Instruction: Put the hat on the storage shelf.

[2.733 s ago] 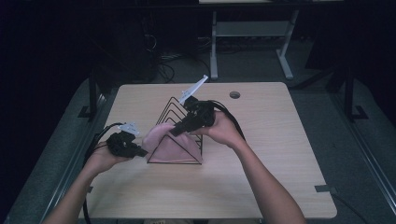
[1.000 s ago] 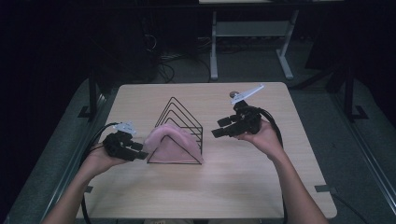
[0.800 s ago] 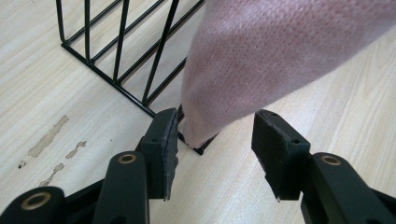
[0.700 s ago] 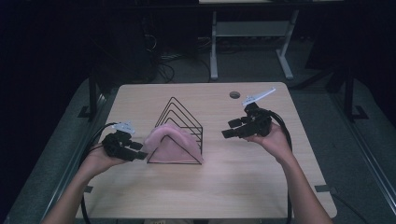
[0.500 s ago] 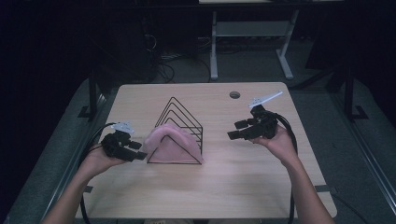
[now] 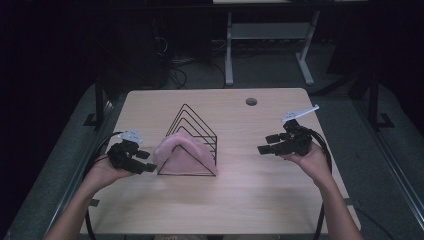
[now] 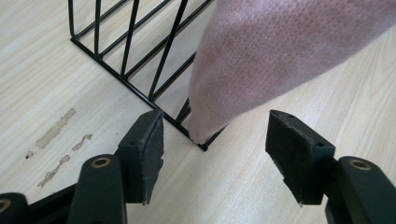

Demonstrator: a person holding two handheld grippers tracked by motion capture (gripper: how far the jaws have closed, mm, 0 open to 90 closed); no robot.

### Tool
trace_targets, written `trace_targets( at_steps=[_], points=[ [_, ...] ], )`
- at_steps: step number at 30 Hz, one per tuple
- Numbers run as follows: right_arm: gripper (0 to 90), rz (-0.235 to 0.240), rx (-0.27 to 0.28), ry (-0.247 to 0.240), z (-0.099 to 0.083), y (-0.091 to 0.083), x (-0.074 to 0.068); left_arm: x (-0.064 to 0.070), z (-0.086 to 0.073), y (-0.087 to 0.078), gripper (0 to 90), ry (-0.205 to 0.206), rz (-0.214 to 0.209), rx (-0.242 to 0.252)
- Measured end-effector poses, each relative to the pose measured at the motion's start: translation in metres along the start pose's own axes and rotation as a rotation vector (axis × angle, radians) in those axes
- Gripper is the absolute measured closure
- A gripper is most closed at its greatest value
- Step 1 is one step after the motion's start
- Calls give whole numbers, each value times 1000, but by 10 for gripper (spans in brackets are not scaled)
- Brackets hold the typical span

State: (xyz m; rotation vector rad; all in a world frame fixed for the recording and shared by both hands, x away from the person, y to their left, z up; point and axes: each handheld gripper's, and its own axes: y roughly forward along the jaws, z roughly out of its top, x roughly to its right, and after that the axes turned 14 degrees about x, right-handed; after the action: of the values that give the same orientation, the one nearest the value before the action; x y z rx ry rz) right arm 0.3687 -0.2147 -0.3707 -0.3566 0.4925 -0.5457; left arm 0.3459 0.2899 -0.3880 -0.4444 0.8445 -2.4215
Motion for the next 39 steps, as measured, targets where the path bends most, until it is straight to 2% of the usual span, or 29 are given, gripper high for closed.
trace_targets(
  at_steps=[2, 6, 7, 9, 20, 21, 23, 25, 32, 39],
  points=[
    [310, -9, 2, 2, -3, -3, 2, 0, 0, -1, 366, -3, 2, 5],
    [308, -20, 0, 8, -10, -6, 5, -1, -1, -3, 362, 18, 2, -3],
    [308, -22, -2, 9, -11, -7, 6, 0, -2, -3, 360, 6, 4, 6],
    [305, -26, -2, 20, -16, -10, 7, 0, -2, -3, 358, 16, 3, -1],
    [293, -56, -3, 47, -40, -23, 14, 1, -3, -3, 335, 8, 17, 5],
    [293, -59, -2, 51, -42, -25, 15, 1, -3, -3, 335, -4, 21, 16],
    [293, -70, -3, 58, -46, -29, 16, 0, -4, -3, 335, 0, 15, 2],
    [293, -80, 4, 60, -50, -33, 18, 1, -6, -2, 335, -11, 20, 9],
    [285, -131, 12, 76, -65, -46, 21, 1, -9, -4, 305, -3, 30, 2],
    [286, -172, -8, 80, -81, -58, 21, 0, -17, -2, 286, -23, 41, 12]
  ],
)
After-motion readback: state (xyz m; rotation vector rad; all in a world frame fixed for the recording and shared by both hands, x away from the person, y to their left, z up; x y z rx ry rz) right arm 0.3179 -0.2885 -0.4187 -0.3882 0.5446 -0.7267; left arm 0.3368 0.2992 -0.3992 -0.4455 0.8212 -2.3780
